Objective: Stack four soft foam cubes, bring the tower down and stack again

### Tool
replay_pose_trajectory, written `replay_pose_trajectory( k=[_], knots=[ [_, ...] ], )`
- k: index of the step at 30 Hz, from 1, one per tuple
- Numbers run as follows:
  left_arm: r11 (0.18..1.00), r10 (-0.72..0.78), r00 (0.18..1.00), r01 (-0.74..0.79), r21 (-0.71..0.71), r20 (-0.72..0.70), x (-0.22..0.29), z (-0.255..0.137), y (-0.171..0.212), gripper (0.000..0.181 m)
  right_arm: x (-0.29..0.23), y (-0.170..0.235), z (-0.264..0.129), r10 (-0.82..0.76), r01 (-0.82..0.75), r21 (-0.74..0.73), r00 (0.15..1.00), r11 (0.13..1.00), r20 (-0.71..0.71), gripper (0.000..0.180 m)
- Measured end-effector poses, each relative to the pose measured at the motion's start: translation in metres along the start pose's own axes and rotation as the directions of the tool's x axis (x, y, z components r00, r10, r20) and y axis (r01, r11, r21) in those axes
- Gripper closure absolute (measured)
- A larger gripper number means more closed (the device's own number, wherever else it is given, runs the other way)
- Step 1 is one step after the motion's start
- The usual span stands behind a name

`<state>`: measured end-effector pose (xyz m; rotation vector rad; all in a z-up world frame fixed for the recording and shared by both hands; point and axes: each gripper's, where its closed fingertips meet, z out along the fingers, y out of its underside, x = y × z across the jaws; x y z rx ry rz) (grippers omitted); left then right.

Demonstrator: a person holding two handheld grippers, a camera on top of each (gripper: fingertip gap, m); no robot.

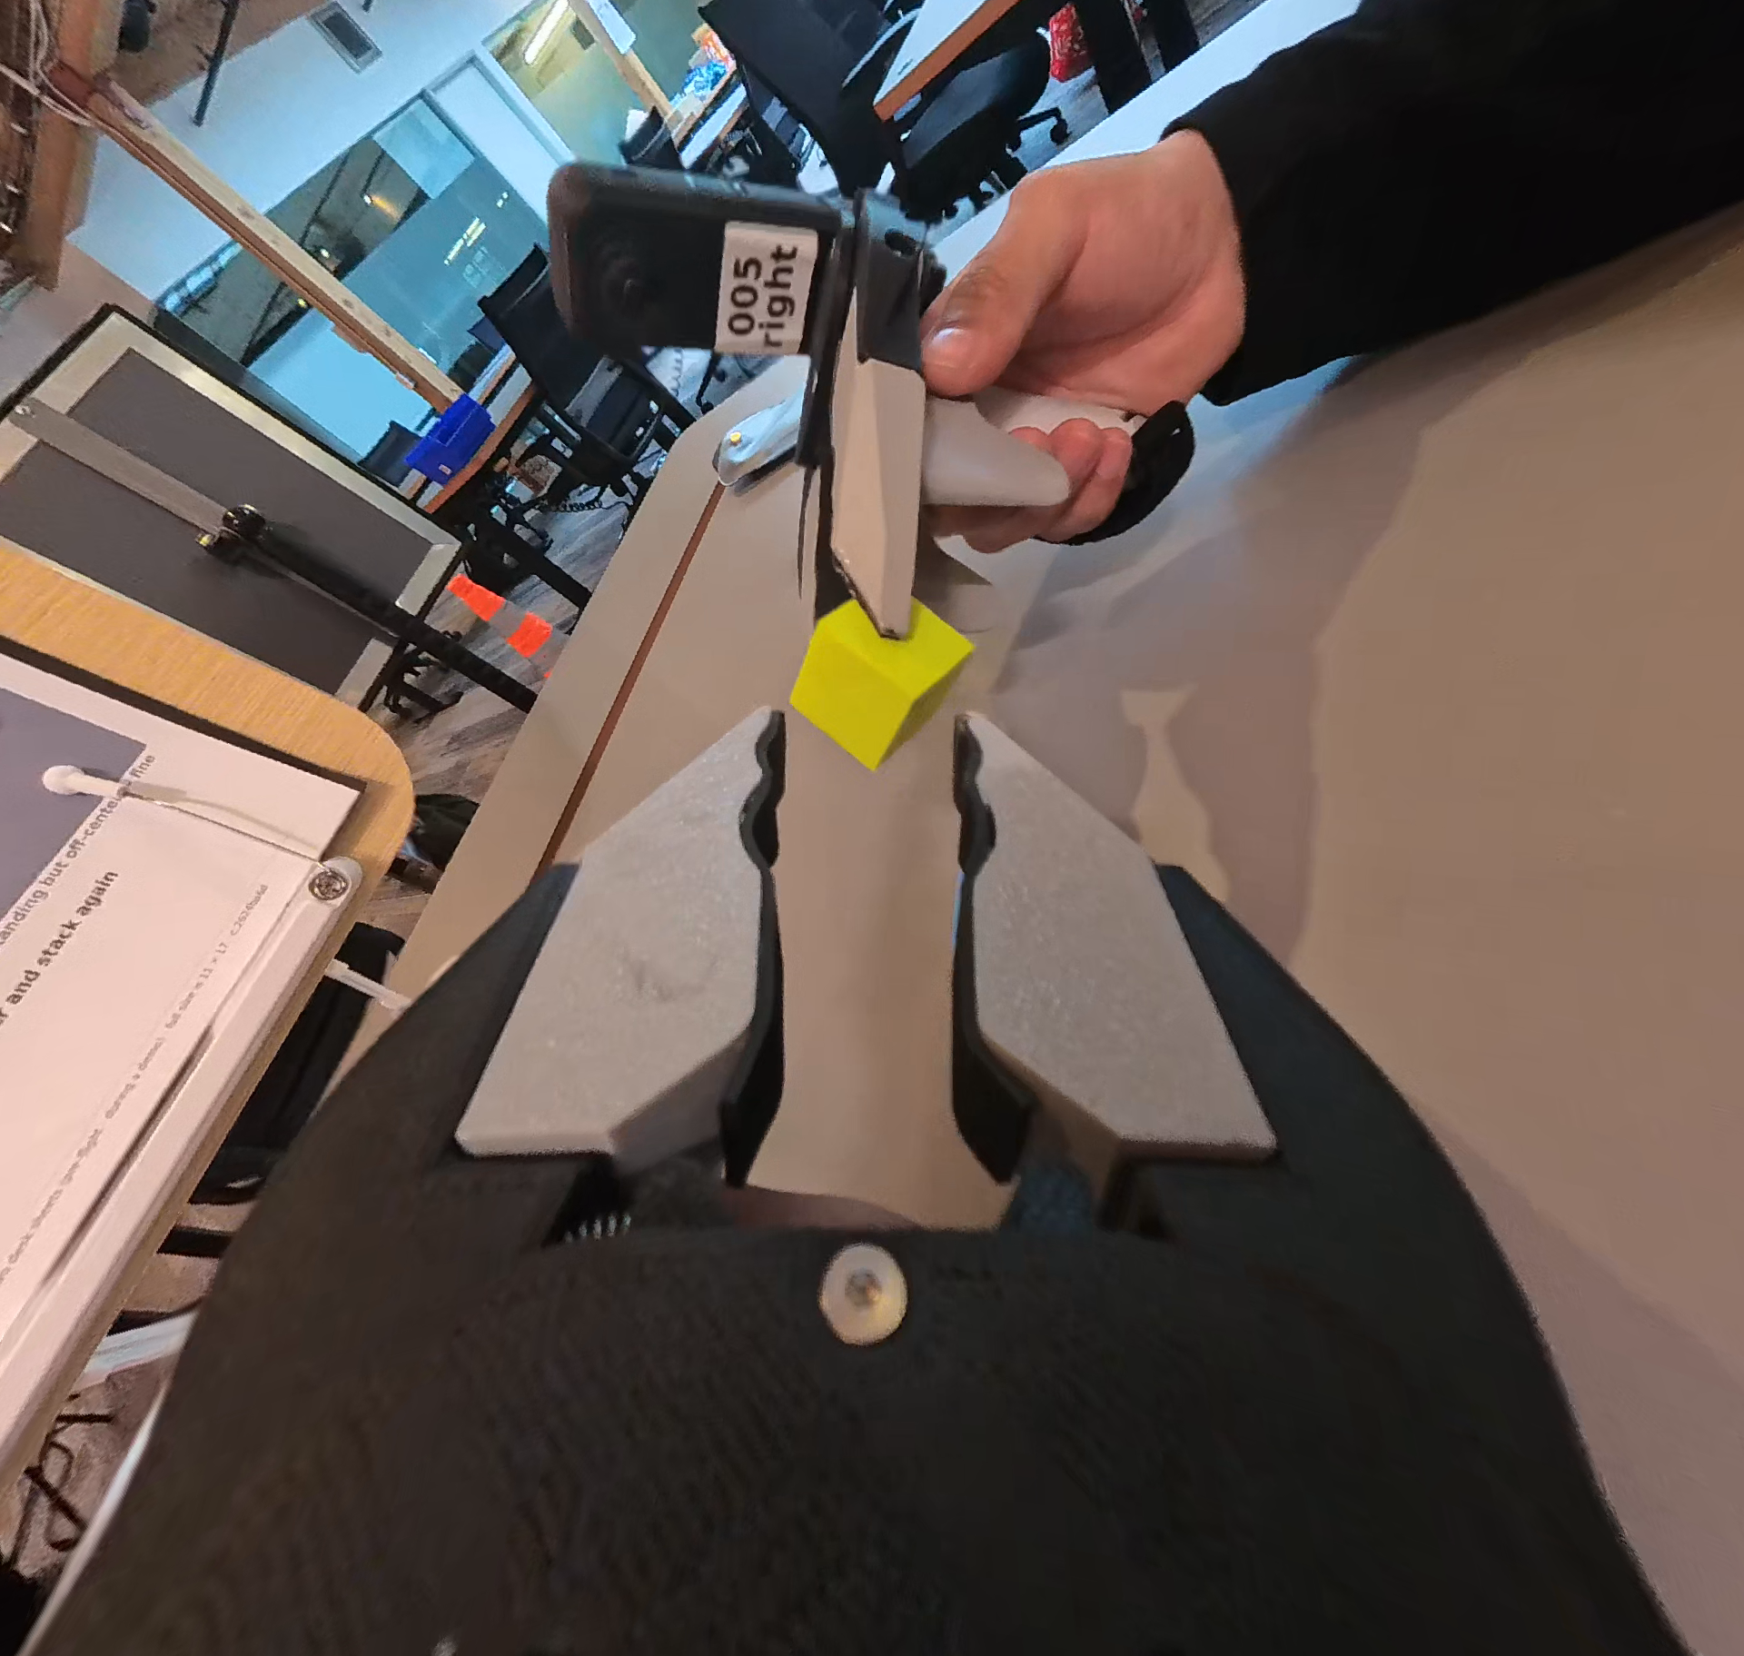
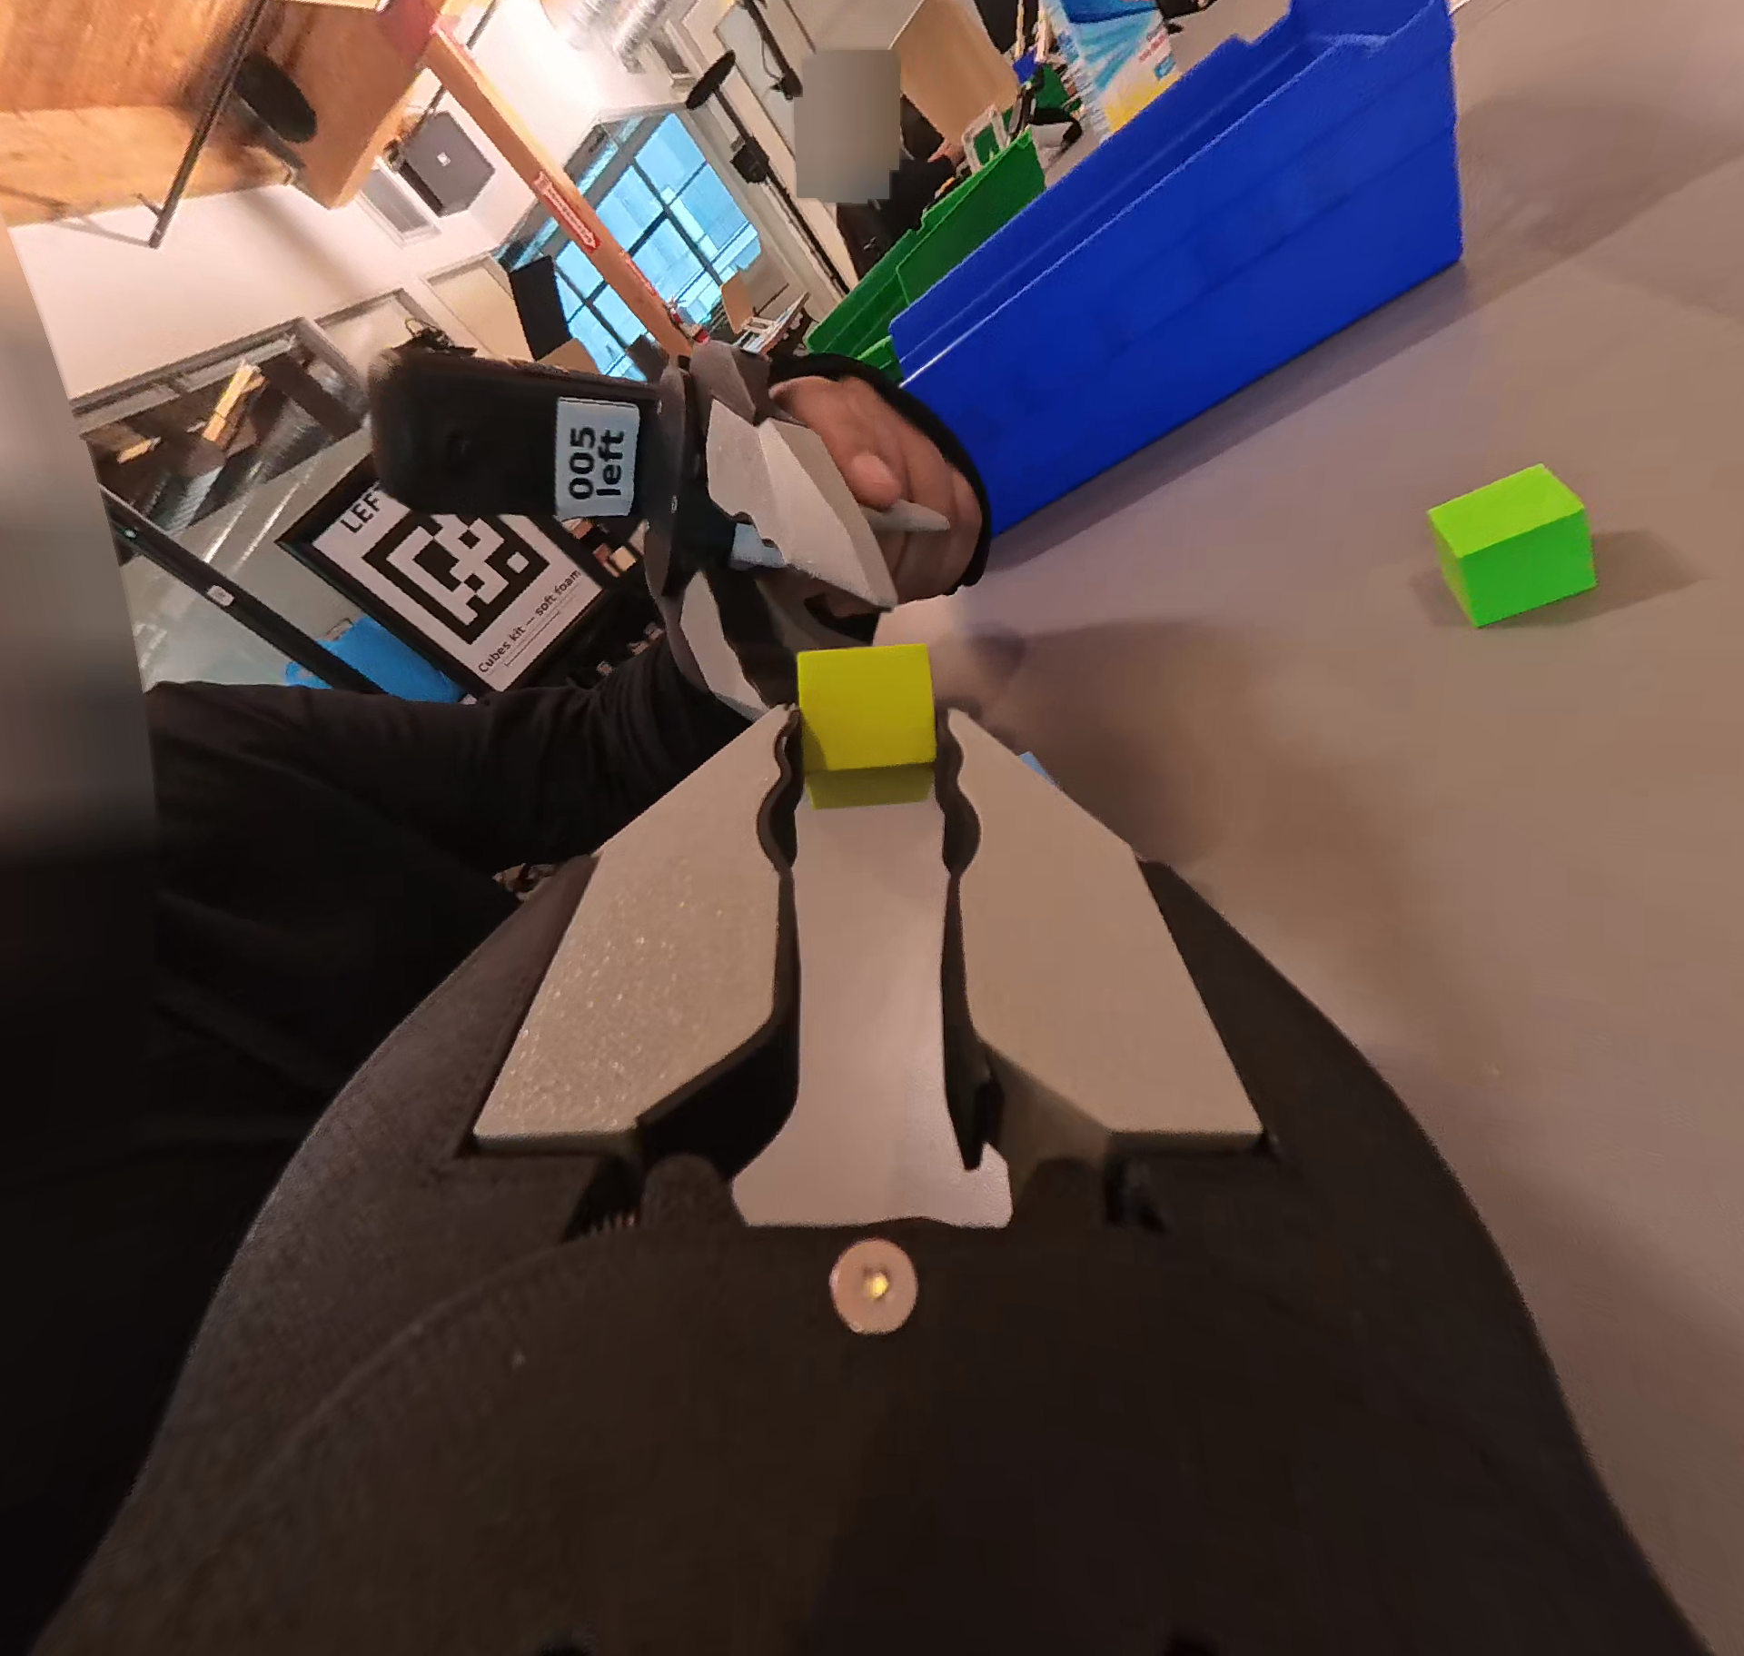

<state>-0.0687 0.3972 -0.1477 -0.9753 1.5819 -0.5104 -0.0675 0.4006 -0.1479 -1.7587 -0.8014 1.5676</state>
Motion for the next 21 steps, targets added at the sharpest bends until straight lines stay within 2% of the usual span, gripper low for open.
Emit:
replay_pose_trajectory(
  k=[2, 4, 7, 9, 13, 21],
  knots=[
    [0.997, -0.08, 0.996, 0.08, -0.022, -0.023, -0.001, 0.001, 0.005, 0.143, 0.0, -0.007, -0.005, -0.03, 0.031, 0.037, 0.999, 0.999, -0.018, 0.155],
    [0.972, -0.234, 0.971, 0.233, -0.019, -0.049, -0.006, 0.001, 0.005, 0.14, -0.001, -0.017, -0.01, -0.091, 0.095, 0.082, 0.995, 0.992, -0.049, 0.155],
    [0.888, -0.455, 0.882, 0.46, 0.013, -0.12, -0.011, 0.001, 0.0, 0.139, -0.011, -0.029, -0.016, -0.213, 0.224, 0.14, 0.973, 0.964, -0.09, 0.155],
    [0.847, -0.519, 0.839, 0.531, 0.031, -0.164, -0.011, 0.0, -0.006, 0.139, -0.017, -0.031, -0.017, -0.29, 0.304, 0.144, 0.951, 0.942, -0.112, 0.155],
    [0.839, -0.535, 0.833, 0.543, 0.023, -0.139, -0.014, 0.001, -0.006, 0.14, -0.019, -0.025, -0.013, -0.378, 0.392, 0.085, 0.914, 0.916, -0.148, 0.155],
    [0.856, -0.514, 0.846, 0.516, -0.022, -0.141, -0.004, 0.007, -0.007, 0.139, -0.013, -0.015, -0.006, -0.409, 0.417, 0.01, 0.896, 0.909, -0.173, 0.155]
  ],
)
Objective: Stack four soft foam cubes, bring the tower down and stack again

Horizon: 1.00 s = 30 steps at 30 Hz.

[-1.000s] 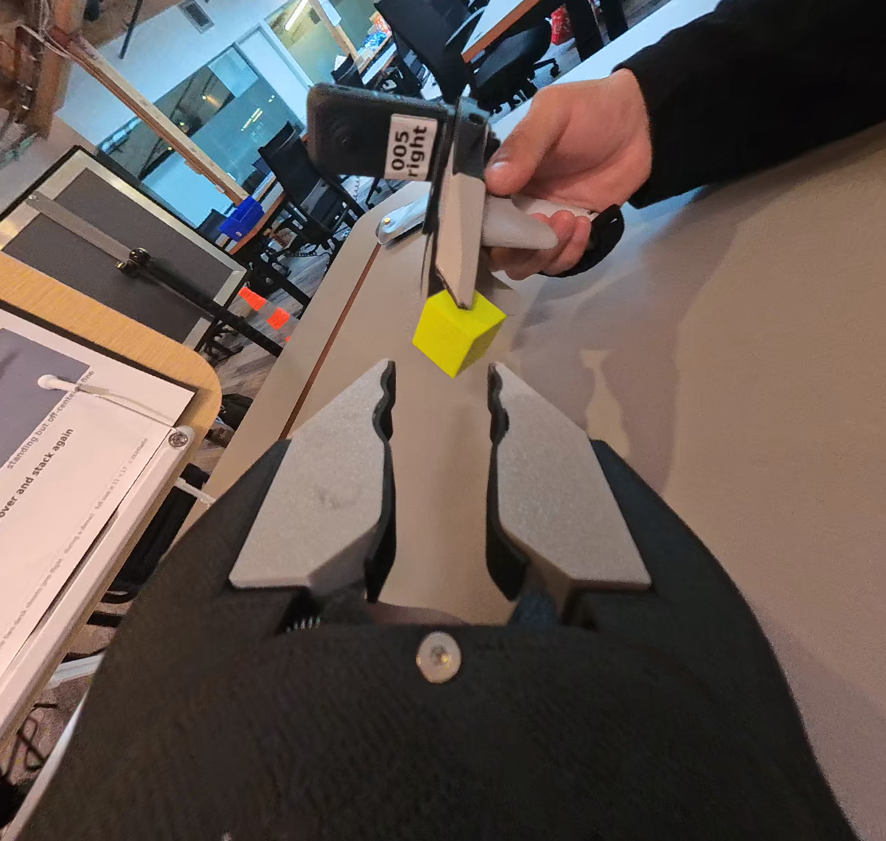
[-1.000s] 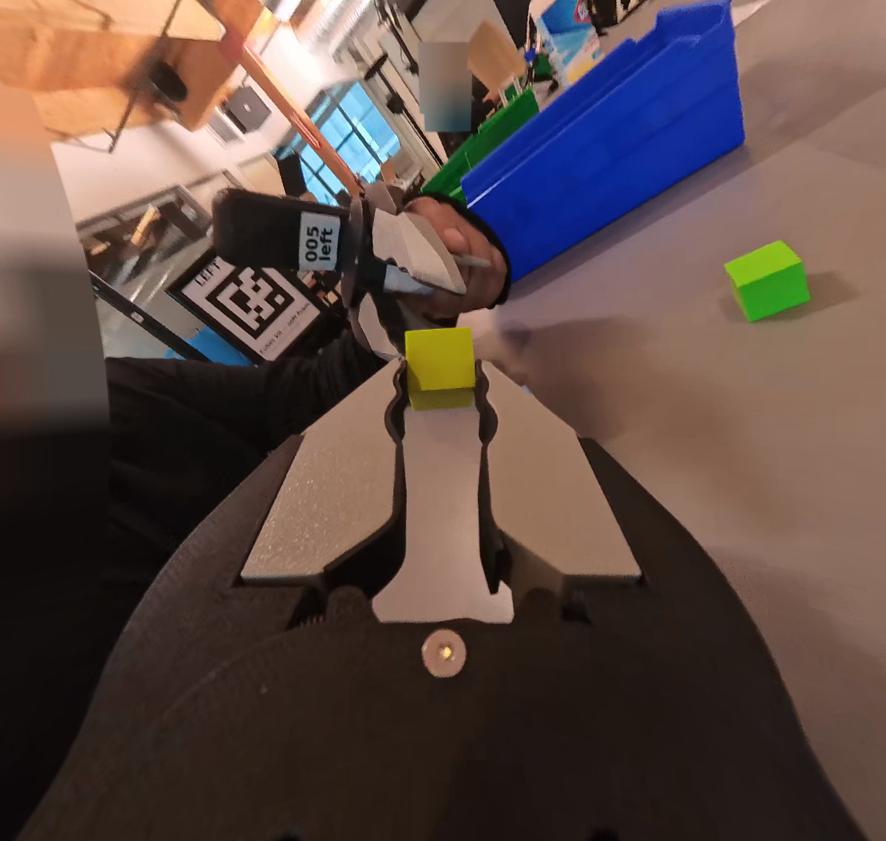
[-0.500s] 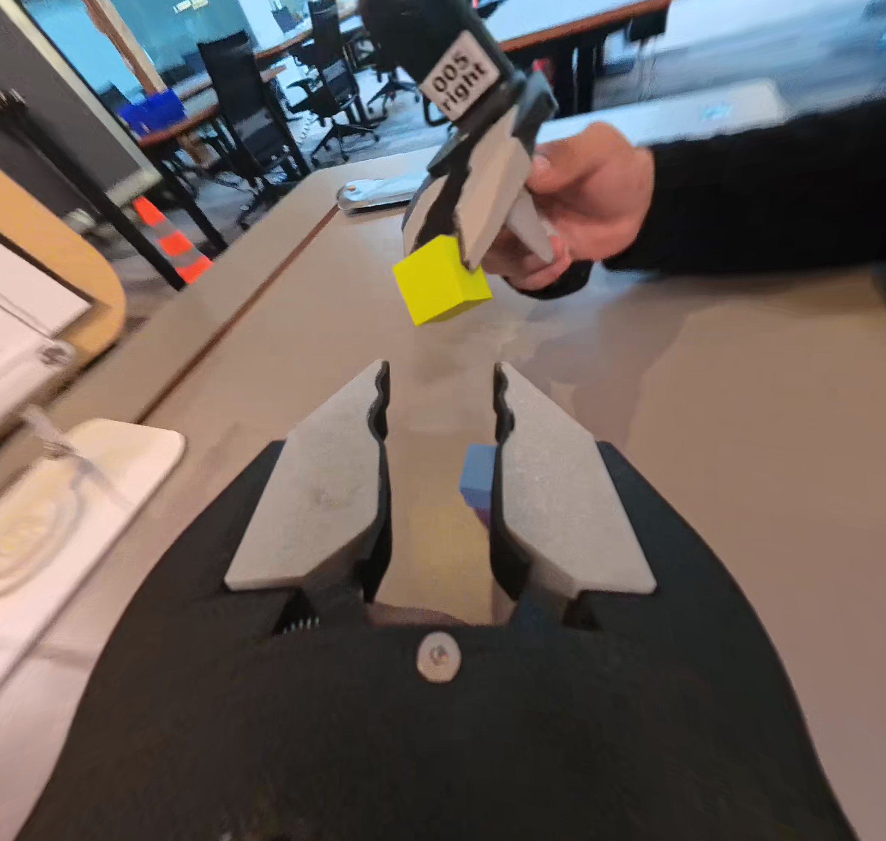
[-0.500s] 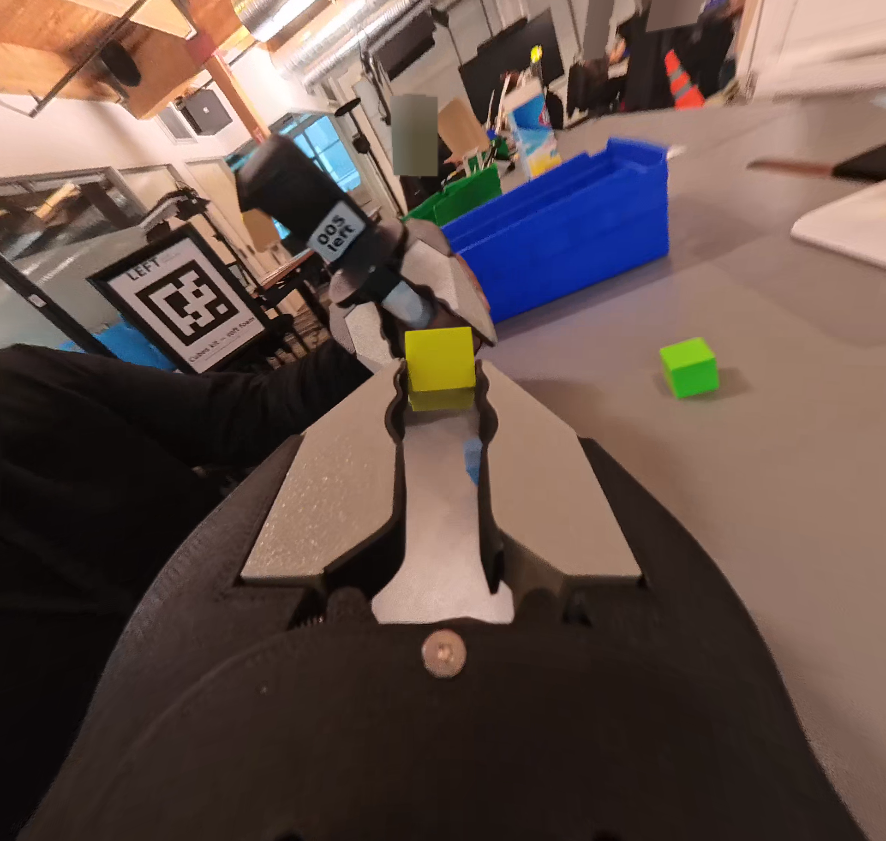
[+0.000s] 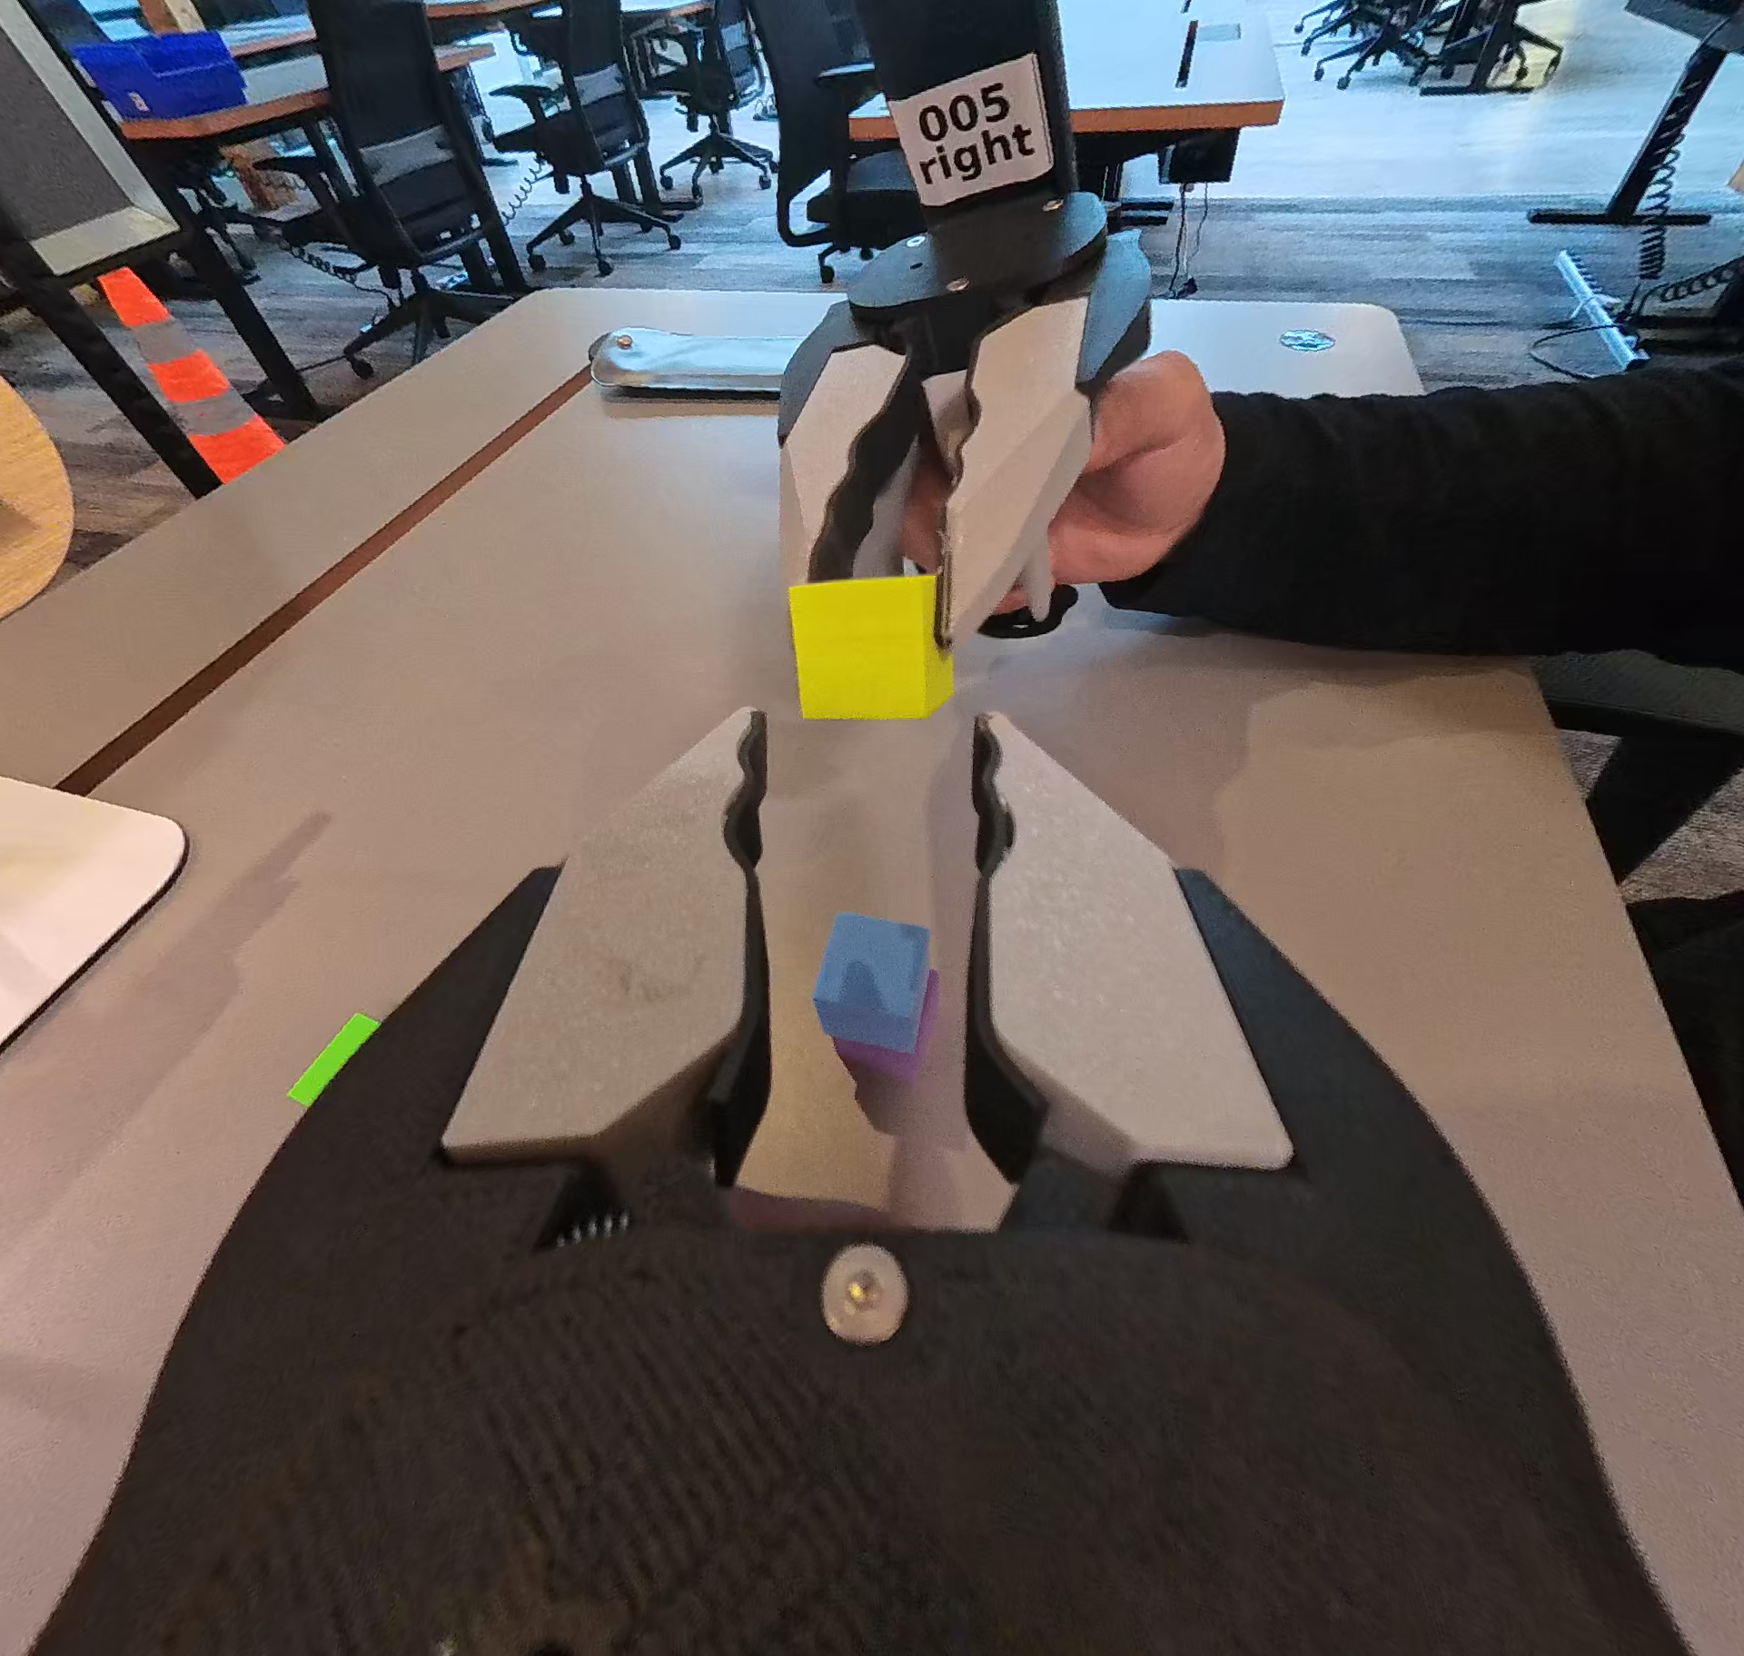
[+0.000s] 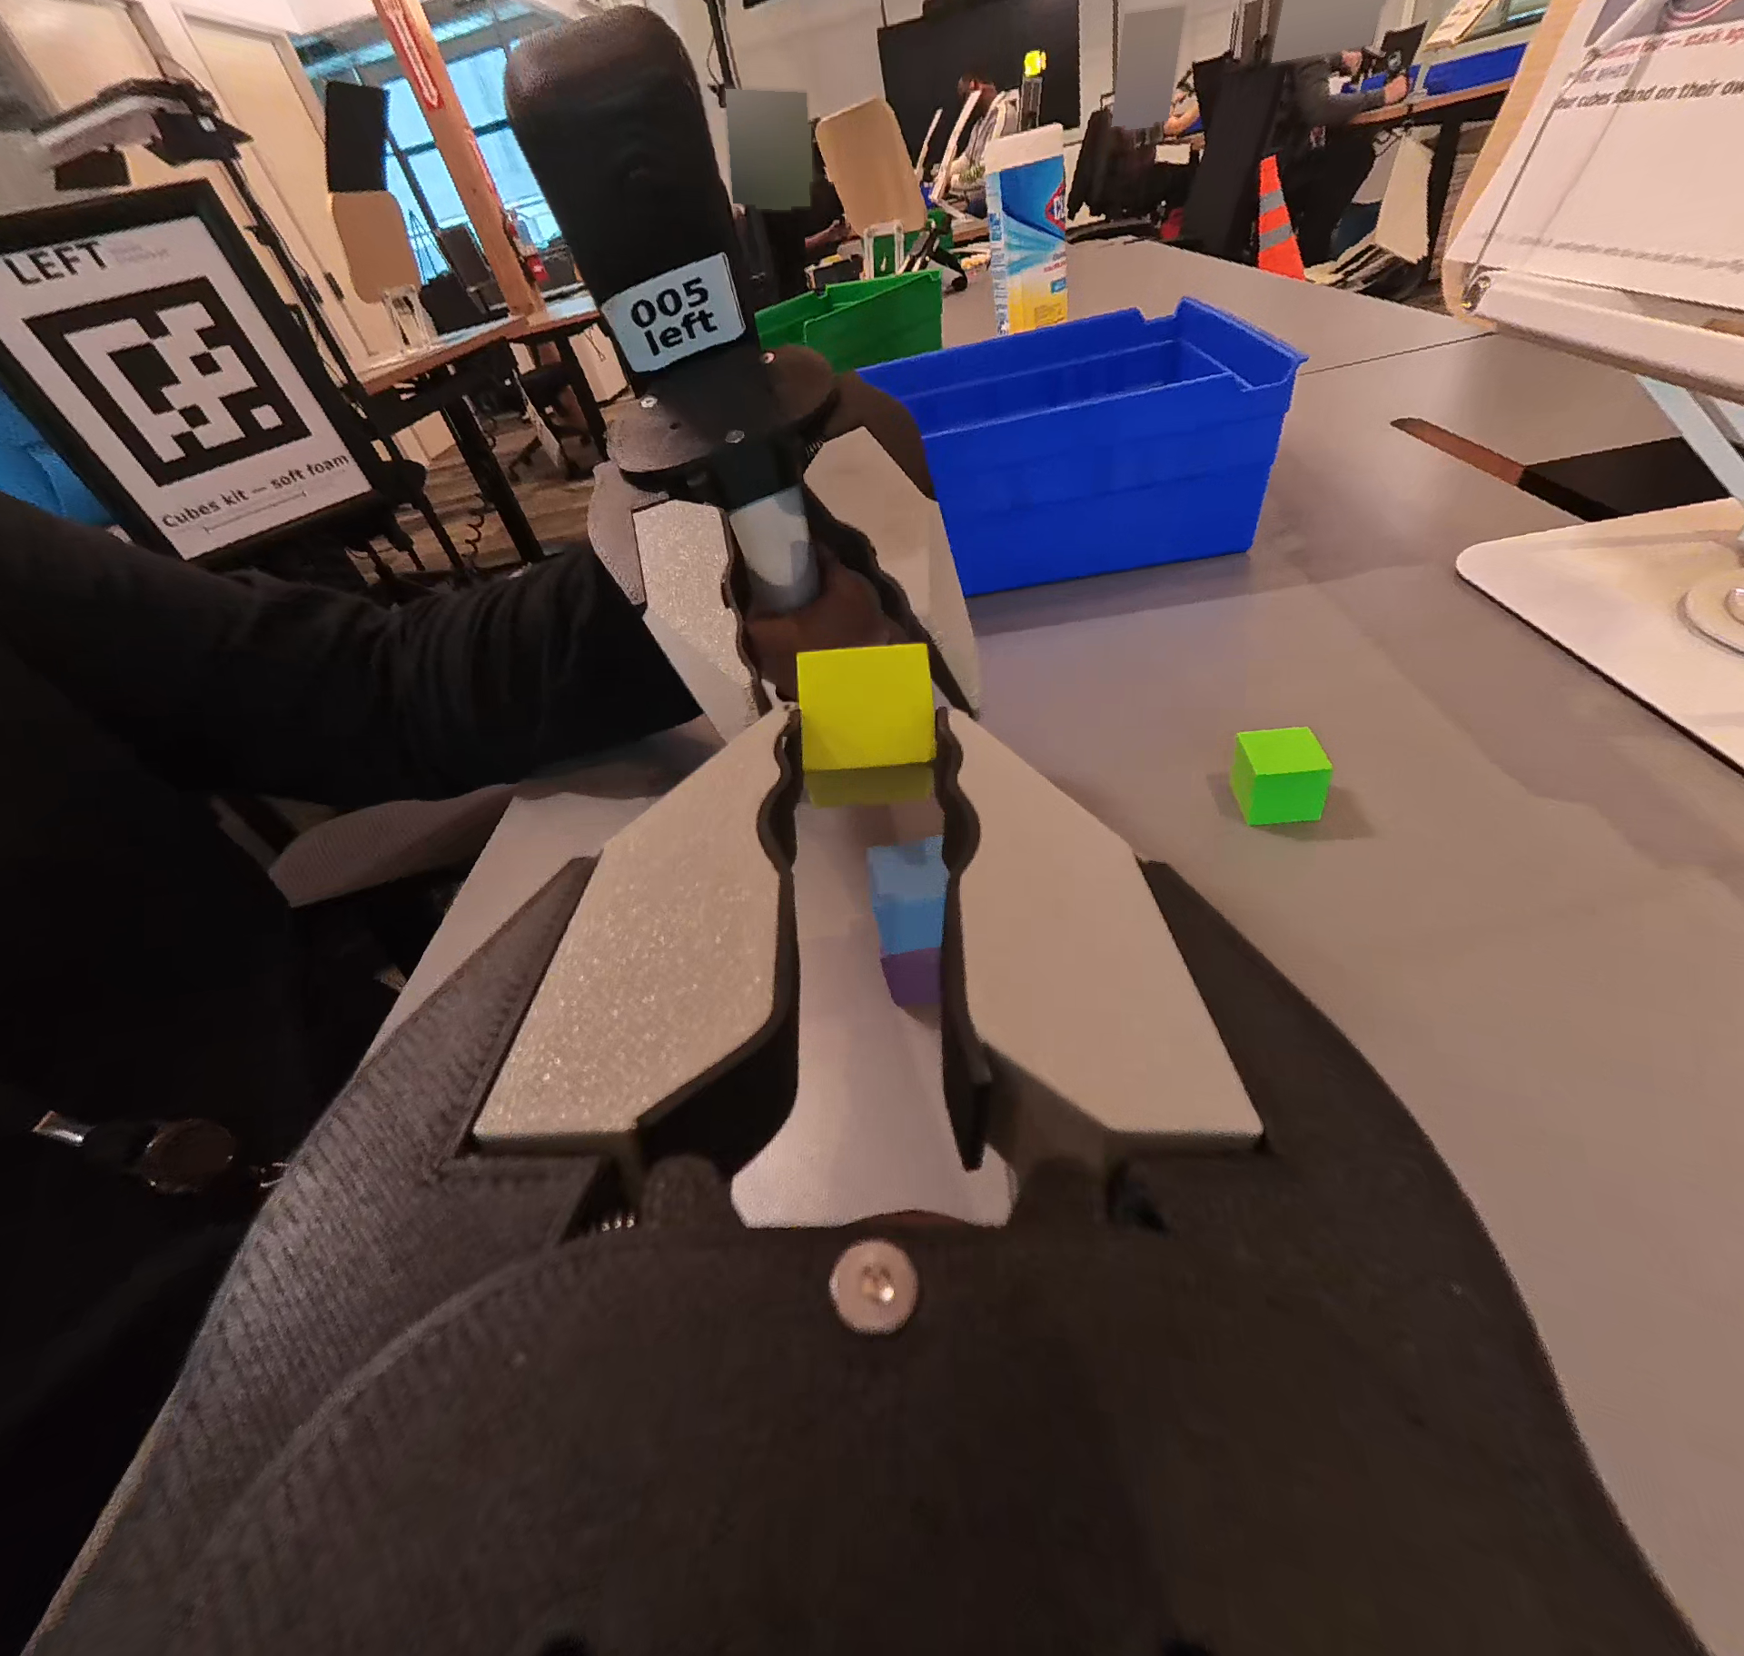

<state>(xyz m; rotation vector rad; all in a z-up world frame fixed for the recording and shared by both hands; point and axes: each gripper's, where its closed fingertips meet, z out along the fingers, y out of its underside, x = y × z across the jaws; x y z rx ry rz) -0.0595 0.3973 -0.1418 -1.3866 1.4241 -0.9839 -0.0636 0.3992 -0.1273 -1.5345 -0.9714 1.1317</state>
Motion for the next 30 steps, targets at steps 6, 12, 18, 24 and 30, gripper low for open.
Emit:
replay_pose_trajectory(
  k=[6, 12, 18, 24, 30],
  knots=[
    [0.999, -0.014, 1.0, 0.014, 0.031, -0.002, -0.0023, -0.0032, -0.005, 0.15, 0.0003, 0.0038, 0.0006, 0.006, -0.006, -0.017, 1.0, 1.0, 0.006, 0.155],
    [0.999, -0.028, 0.999, 0.029, 0.026, -0.025, 0.002, -0.0014, -0.004, 0.145, 0.0007, 0.005, 0.0012, 0.014, -0.014, -0.021, 1.0, 1.0, 0.005, 0.154],
    [0.999, -0.045, 0.998, 0.045, 0.023, -0.04, 0.0029, -0.0005, -0.0034, 0.154, -0.0013, 0.0055, 0.0019, 0.008, -0.007, -0.026, 1.0, 1.0, 0.015, 0.155],
    [0.991, -0.121, 0.989, 0.125, 0.041, -0.084, 0.0043, -0.0014, -0.0064, 0.155, -0.0032, 0.0051, 0.0016, 0.002, -0.002, -0.022, 1.0, 1.0, 0.026, 0.155],
    [0.991, -0.126, 0.988, 0.13, 0.039, -0.084, 0.0043, -0.0009, -0.006, 0.155, -0.0025, 0.0051, 0.0017, 0.013, -0.012, -0.022, 1.0, 1.0, 0.026, 0.154]
  ],
)
